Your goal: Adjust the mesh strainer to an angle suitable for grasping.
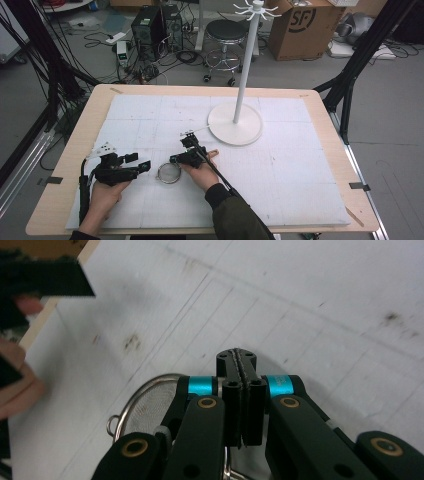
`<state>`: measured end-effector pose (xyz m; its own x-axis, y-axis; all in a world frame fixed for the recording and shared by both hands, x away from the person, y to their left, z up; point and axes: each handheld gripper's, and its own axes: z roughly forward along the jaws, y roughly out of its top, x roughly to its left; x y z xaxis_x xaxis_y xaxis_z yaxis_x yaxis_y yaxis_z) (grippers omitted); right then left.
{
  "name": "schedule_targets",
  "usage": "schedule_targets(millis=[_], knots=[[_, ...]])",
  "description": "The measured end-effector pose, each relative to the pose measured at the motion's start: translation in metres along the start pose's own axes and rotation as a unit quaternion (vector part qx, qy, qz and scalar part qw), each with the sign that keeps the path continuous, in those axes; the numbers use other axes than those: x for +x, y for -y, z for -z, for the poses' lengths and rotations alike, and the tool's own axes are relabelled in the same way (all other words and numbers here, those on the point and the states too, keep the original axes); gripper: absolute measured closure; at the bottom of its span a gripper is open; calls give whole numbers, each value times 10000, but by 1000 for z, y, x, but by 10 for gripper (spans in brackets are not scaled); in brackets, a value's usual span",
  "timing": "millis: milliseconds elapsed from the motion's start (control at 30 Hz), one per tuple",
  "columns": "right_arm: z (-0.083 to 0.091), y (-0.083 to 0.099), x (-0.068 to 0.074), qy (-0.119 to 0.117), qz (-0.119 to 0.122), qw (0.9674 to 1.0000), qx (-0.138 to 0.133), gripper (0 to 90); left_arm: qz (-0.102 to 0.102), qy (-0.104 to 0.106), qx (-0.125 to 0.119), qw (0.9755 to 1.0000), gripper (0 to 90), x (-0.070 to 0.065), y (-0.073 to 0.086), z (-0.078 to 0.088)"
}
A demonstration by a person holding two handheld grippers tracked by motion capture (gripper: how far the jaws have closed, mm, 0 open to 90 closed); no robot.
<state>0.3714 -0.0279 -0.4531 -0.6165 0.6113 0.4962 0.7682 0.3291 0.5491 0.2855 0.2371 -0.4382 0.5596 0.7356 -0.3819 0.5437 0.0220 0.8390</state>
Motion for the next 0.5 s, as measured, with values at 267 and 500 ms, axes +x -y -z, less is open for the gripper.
schedule_targets(millis=[267, 500], knots=[[7, 12, 2, -165, 46, 9998, 115, 900, 24, 25, -11, 10000, 247, 0, 0, 1], [15, 24, 6, -186, 188, 9994, 210, 900, 31, 19, 1, 10000, 247, 0, 0, 1]])
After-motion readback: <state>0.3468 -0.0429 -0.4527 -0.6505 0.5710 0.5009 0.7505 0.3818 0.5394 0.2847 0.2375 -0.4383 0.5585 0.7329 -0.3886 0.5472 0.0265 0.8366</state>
